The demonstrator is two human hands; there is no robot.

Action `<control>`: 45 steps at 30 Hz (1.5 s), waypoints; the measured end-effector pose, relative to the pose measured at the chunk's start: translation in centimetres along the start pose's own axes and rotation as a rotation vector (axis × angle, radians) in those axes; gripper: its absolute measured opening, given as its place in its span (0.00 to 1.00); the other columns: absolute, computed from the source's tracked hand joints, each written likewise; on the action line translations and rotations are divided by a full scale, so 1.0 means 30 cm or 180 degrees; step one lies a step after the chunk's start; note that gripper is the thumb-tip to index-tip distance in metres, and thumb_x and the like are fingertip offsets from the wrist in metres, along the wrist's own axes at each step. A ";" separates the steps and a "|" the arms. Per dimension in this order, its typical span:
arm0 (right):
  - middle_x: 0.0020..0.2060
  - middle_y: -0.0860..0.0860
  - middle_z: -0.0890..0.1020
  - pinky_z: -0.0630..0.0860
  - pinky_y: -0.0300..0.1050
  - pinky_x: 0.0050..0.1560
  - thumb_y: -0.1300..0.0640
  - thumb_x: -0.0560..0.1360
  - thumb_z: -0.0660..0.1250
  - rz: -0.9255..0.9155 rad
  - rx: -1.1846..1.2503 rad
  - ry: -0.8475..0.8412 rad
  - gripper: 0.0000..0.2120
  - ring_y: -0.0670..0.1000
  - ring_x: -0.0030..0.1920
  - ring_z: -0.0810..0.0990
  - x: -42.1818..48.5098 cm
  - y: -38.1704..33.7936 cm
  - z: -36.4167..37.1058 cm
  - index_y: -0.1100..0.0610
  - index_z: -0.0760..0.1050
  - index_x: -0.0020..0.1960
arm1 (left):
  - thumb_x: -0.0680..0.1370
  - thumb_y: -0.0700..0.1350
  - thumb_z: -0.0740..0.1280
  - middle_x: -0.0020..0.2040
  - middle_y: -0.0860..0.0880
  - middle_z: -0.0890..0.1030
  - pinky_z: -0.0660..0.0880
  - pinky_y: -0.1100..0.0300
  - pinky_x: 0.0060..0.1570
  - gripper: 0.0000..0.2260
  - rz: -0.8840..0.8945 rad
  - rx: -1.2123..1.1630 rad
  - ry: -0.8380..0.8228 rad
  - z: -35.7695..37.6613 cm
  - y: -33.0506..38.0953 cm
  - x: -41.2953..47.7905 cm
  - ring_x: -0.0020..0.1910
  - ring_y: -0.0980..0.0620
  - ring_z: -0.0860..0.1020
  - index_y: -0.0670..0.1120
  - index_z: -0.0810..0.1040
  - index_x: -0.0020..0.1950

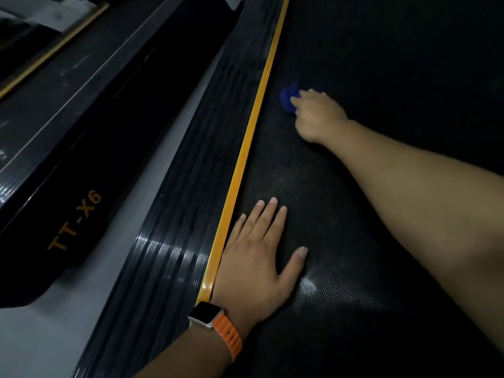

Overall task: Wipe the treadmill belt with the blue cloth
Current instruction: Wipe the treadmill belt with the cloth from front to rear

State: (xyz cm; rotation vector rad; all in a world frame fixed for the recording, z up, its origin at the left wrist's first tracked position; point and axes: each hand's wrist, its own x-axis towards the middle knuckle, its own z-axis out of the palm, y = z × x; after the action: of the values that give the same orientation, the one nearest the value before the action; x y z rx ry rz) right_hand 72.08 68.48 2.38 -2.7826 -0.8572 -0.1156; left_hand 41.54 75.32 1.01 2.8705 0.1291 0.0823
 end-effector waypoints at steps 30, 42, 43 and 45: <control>0.73 0.54 0.69 0.62 0.53 0.73 0.61 0.80 0.59 -0.1519 0.0514 -0.0238 0.21 0.55 0.73 0.66 -0.616 -0.062 -0.035 0.55 0.69 0.73 | 0.82 0.67 0.49 0.84 0.54 0.54 0.45 0.55 0.82 0.33 0.0053 0.0047 0.0033 0.016 -0.010 -0.003 0.83 0.58 0.48 0.52 0.58 0.84; 0.71 0.60 0.72 0.63 0.59 0.71 0.60 0.78 0.58 -0.1261 0.0408 0.0031 0.22 0.62 0.72 0.69 -0.666 0.093 -0.046 0.58 0.71 0.71 | 0.81 0.66 0.51 0.84 0.55 0.54 0.46 0.55 0.82 0.33 0.0084 0.0013 0.0086 0.021 -0.016 0.001 0.83 0.58 0.48 0.52 0.58 0.84; 0.73 0.55 0.70 0.60 0.56 0.73 0.58 0.78 0.58 -0.1652 0.0466 -0.0202 0.23 0.57 0.74 0.66 -0.783 0.047 -0.044 0.55 0.70 0.73 | 0.81 0.66 0.52 0.84 0.54 0.55 0.47 0.54 0.82 0.33 0.0095 0.0015 0.0087 0.023 -0.016 0.001 0.83 0.57 0.49 0.52 0.59 0.84; 0.76 0.48 0.64 0.56 0.51 0.75 0.53 0.80 0.53 -0.1966 0.0408 -0.0557 0.24 0.50 0.77 0.60 -0.870 0.045 -0.079 0.49 0.66 0.75 | 0.81 0.66 0.52 0.84 0.54 0.55 0.47 0.54 0.82 0.34 0.0086 0.0019 0.0045 0.019 -0.013 0.000 0.83 0.57 0.49 0.51 0.59 0.84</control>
State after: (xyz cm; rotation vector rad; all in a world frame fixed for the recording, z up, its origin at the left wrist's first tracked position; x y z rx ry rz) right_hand 51.26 52.59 0.72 -2.3413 -1.6758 0.0816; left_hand 41.54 75.54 0.36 2.8784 0.0937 0.1077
